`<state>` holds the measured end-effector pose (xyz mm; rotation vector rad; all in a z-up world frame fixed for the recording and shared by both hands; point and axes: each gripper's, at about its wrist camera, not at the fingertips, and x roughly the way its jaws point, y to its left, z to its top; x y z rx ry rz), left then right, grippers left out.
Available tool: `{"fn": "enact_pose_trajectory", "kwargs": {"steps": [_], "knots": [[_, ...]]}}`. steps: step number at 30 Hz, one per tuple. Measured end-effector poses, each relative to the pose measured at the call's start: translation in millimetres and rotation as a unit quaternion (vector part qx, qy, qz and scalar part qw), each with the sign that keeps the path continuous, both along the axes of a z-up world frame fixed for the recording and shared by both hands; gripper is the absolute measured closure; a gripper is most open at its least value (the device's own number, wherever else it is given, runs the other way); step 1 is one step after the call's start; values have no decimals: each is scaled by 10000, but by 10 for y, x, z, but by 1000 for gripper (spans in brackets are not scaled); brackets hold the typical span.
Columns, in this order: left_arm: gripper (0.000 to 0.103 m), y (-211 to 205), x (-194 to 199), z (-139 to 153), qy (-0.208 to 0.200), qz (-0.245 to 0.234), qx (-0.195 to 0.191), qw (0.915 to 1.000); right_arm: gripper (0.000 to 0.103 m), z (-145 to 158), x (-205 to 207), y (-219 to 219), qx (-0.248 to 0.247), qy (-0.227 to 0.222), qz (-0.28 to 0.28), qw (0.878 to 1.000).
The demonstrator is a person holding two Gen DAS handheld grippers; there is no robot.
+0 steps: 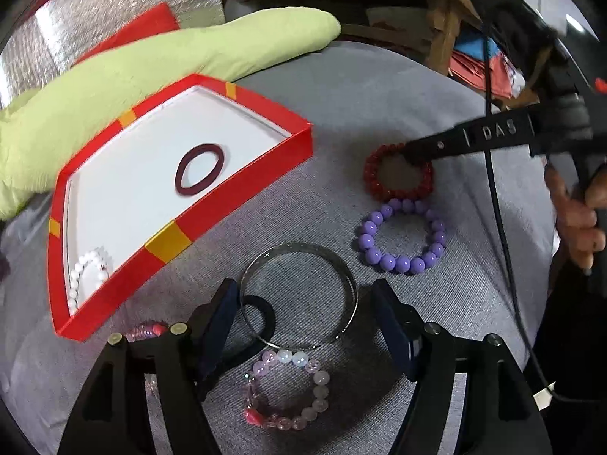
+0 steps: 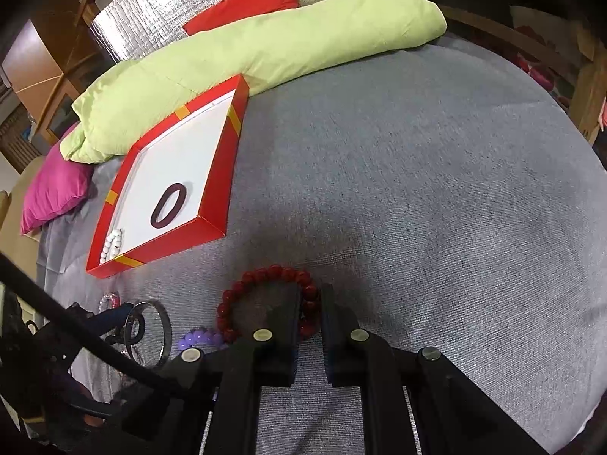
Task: Organize jewelry
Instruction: 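Grasp the silver bangle with left tool while right tool lifts red bracelet, then carry bangle into the tray and open left tool while right releases red bracelet there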
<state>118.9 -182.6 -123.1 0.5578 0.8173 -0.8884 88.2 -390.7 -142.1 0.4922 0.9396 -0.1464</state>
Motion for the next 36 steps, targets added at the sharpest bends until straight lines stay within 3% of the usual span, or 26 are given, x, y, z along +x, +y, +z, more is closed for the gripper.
{"fn": "enact_pose_trajectory", "kwargs": {"steps": [3, 5, 12, 19, 30, 36], "knots": [[31, 29, 21, 7, 63, 21, -117, 9999, 93, 3, -5, 1, -6, -14, 1, 10000], [39, 53, 42, 16, -1, 76, -157, 9998, 93, 13, -12, 9, -18, -40, 19, 10000], [39, 82, 91, 127, -249, 178, -357, 9989, 93, 166, -50, 72, -39, -459, 83, 9989], [39, 191, 148, 405, -435, 348, -810, 9952, 93, 377, -104, 160, 14, -1007, 126, 9948], [39, 577, 562, 717, -763, 1383, -1492, 9761, 93, 856, -140, 449, 37, -2221, 213, 9748], [39, 719, 852, 726, -795, 1889, -1583, 9659, 92, 1004, 91, 607, 132, -2455, 432, 9683]]}}
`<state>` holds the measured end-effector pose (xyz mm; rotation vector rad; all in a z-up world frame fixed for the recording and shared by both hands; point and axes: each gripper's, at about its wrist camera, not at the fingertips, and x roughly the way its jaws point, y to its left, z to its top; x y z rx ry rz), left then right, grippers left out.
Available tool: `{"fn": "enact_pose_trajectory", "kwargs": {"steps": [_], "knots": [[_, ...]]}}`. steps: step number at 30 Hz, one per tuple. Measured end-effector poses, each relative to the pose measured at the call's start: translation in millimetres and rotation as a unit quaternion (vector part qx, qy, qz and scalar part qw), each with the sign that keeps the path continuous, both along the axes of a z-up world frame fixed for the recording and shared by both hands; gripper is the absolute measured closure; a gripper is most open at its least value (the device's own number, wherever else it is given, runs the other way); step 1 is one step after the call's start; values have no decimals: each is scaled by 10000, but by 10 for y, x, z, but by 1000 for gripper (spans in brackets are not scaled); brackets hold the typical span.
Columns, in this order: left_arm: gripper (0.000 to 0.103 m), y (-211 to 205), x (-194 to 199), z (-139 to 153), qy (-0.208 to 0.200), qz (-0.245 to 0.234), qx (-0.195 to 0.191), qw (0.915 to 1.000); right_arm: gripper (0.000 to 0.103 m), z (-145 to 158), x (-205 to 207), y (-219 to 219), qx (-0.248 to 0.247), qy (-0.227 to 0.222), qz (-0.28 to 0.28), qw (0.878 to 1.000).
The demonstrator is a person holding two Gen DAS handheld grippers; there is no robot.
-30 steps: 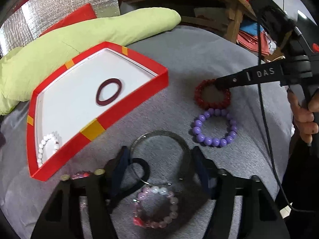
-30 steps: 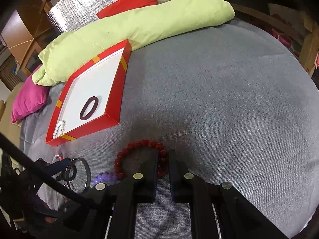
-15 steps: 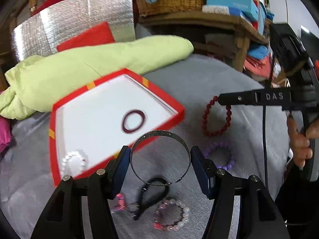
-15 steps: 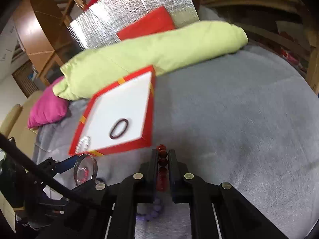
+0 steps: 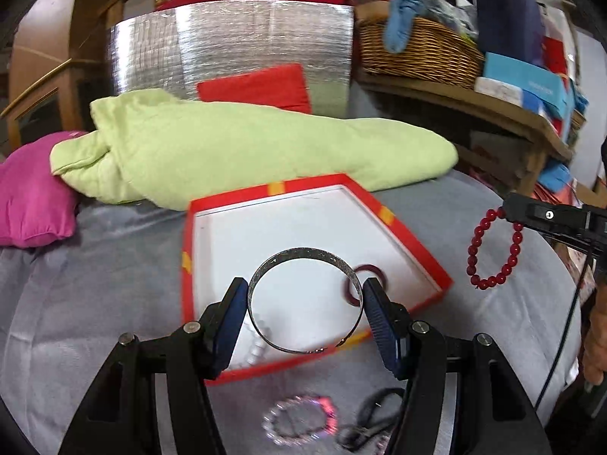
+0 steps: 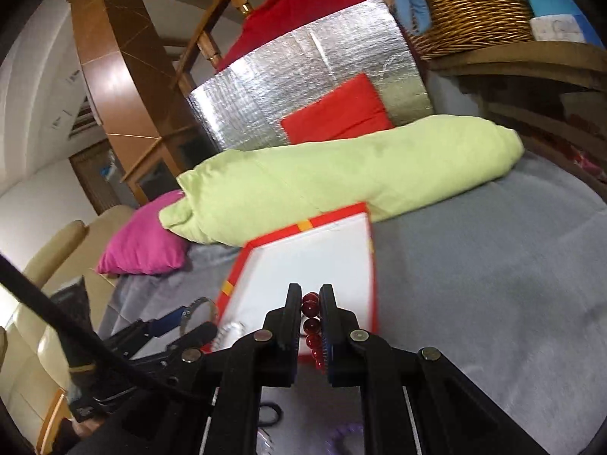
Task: Organize jewelry
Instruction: 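Carry bangle into the tray and open left tool while right releases red bracelet there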
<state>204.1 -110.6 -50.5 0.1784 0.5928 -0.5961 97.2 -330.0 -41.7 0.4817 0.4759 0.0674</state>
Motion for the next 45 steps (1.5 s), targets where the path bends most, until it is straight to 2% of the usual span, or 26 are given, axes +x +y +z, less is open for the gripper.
{"fn": "enact_pose_trajectory", "kwargs": {"steps": [4, 10, 17, 23, 28, 31, 32, 35, 36, 40, 45], "knots": [[39, 6, 194, -69, 92, 110, 93, 9999, 93, 8, 287, 142, -54, 69, 168, 9998], [39, -9, 499, -193, 318, 182, 110, 9993, 92, -120, 851, 302, 155, 371, 398, 9984], [39, -7, 846, -369, 637, 345, 169, 9972, 92, -341, 1413, 435, 438, 671, 520, 9954], [39, -114, 1028, -471, 826, 319, 342, 9955, 92, -557, 1699, 453, 594, 938, 484, 9926], [39, -214, 1121, -560, 916, 341, 688, 9928, 91, -666, 1775, 329, 593, 1103, 229, 9919], [39, -227, 1137, -573, 956, 333, 707, 9923, 88, -673, 1766, 262, 602, 1169, 106, 9913], [39, -223, 1130, -564, 945, 349, 724, 9923, 84, -677, 1753, 229, 598, 1205, 42, 9909], [39, -190, 1096, -495, 844, 408, 751, 9928, 59, -651, 1683, 164, 582, 1175, -76, 9913], [39, -169, 1082, -462, 813, 438, 727, 9931, 56, -630, 1650, 152, 545, 1139, -103, 9919], [37, -66, 1014, -324, 616, 639, 610, 9942, 56, -514, 1525, 125, 372, 1080, -149, 9933], [35, 70, 911, -219, 425, 962, 668, 9922, 56, -409, 1377, 91, 360, 1075, -192, 9934]]}}
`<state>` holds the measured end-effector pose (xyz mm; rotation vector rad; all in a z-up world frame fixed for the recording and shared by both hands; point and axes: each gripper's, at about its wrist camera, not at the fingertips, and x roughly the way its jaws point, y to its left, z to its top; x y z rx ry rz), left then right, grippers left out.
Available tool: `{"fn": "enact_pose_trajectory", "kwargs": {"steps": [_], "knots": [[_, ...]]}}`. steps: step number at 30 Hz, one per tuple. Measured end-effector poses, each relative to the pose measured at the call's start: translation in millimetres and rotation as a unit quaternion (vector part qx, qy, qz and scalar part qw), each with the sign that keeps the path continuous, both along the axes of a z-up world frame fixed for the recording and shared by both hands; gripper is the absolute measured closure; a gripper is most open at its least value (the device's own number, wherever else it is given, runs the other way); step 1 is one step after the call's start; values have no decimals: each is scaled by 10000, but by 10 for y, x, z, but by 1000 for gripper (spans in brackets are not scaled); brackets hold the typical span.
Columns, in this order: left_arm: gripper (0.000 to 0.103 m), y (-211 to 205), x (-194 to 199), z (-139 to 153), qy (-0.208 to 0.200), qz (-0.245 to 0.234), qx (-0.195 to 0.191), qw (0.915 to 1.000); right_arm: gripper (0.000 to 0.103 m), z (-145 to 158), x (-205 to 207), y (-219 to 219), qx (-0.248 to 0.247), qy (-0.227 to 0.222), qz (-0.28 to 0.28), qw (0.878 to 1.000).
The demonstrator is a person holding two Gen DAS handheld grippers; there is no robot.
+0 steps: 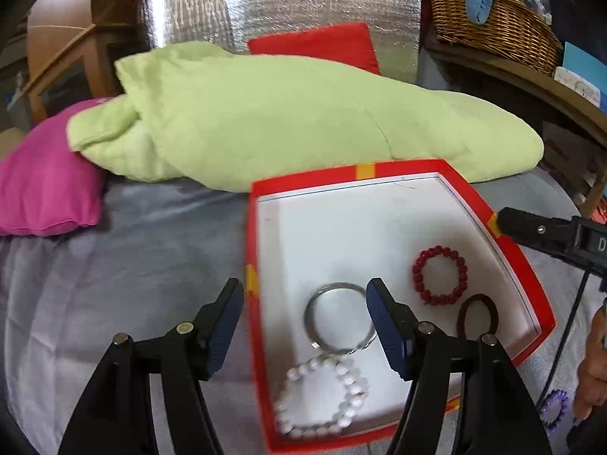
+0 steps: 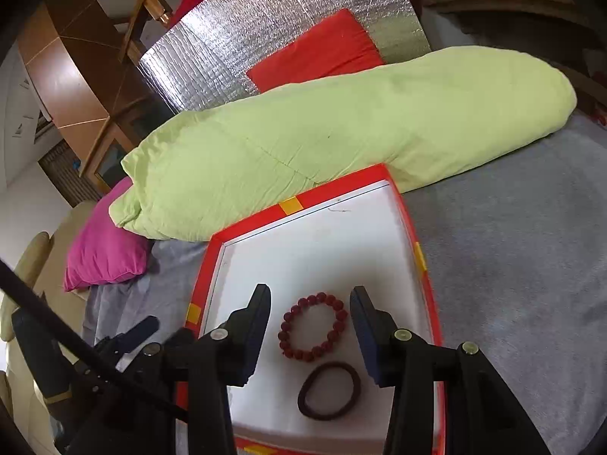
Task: Organize jewelry
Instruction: 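Carry bangle into the tray and open left tool while right releases red bracelet there, then withdraw both open tools from the tray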
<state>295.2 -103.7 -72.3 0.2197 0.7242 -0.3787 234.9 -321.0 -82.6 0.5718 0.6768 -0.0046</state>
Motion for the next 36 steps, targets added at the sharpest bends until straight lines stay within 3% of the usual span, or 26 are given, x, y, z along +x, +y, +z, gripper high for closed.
{"fn": "enact_pose_trajectory", "kwargs": {"steps": [10, 19, 36], "knots": [[34, 273, -364, 98, -70, 317, 224, 9992, 56, 115, -293, 12, -28, 107, -2, 9999], [34, 411, -671, 127, -144, 323, 448, 9984, 56, 169, -622, 83, -125, 202, 140, 9996], [34, 796, -1028, -90, 430, 793, 400, 9951, 56, 57, -1233, -79, 20, 581, -20, 9983]]}}
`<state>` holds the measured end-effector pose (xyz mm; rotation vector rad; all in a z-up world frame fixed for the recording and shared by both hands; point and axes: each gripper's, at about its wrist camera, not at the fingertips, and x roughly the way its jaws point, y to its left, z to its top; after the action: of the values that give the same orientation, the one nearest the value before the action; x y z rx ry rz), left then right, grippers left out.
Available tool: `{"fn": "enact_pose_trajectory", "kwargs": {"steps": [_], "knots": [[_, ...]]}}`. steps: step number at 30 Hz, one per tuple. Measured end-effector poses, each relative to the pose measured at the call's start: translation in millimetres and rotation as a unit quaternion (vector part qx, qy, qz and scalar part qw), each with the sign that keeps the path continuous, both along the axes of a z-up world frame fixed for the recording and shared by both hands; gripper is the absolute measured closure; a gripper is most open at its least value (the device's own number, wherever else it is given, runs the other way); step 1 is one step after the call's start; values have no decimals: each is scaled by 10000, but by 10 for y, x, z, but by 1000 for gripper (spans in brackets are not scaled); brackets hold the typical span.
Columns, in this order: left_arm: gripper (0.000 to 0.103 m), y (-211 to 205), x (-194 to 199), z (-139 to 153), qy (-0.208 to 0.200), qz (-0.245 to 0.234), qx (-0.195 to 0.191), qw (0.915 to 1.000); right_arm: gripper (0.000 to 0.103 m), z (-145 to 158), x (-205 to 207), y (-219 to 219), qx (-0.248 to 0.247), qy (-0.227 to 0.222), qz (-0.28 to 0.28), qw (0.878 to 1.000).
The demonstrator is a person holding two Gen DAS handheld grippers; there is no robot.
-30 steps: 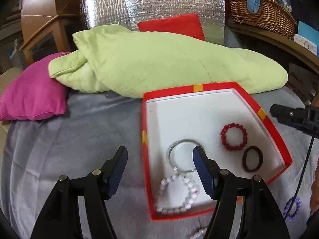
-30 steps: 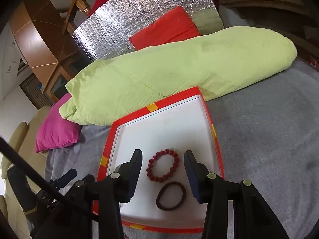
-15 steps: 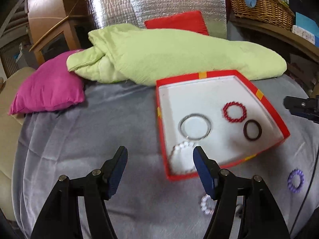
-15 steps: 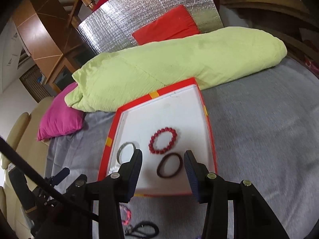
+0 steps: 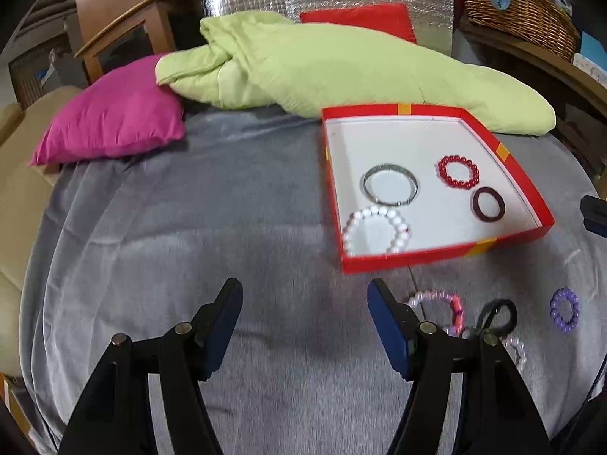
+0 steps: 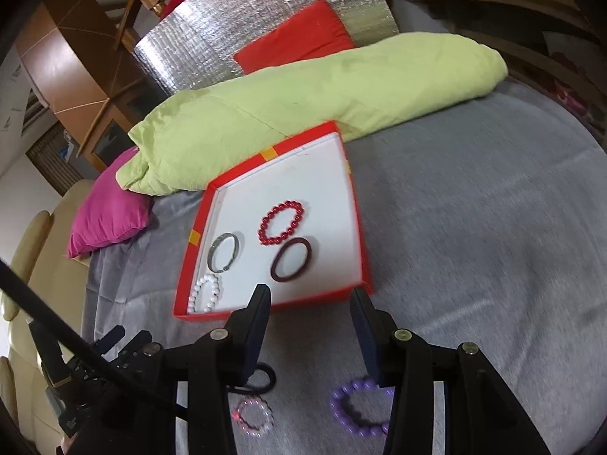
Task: Organize jewelry
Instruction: 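Withdraw both open tools from the tray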
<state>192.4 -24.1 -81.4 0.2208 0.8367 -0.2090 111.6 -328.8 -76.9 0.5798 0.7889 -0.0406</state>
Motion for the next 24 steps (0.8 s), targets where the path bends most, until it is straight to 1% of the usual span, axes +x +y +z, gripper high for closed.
{"fn": "enact_pose_trajectory", "kwargs": {"steps": [6, 13, 19, 24], "knots": [[34, 64, -51, -129, 330, 185, -53, 9993, 56, -4, -86, -87, 120, 43, -85, 9999], [34, 76, -4, -212, 462, 254, 42, 9986, 56, -28, -100, -121, 174, 152, -103, 9997], [34, 32, 36, -245, 540, 240, 67, 9982, 56, -76, -47, -17, 141, 258, 106, 9995], [34, -18, 25, -266, 534, 160, 222, 9982, 56, -128, 1, 132, 65, 364, 348, 9987]]}}
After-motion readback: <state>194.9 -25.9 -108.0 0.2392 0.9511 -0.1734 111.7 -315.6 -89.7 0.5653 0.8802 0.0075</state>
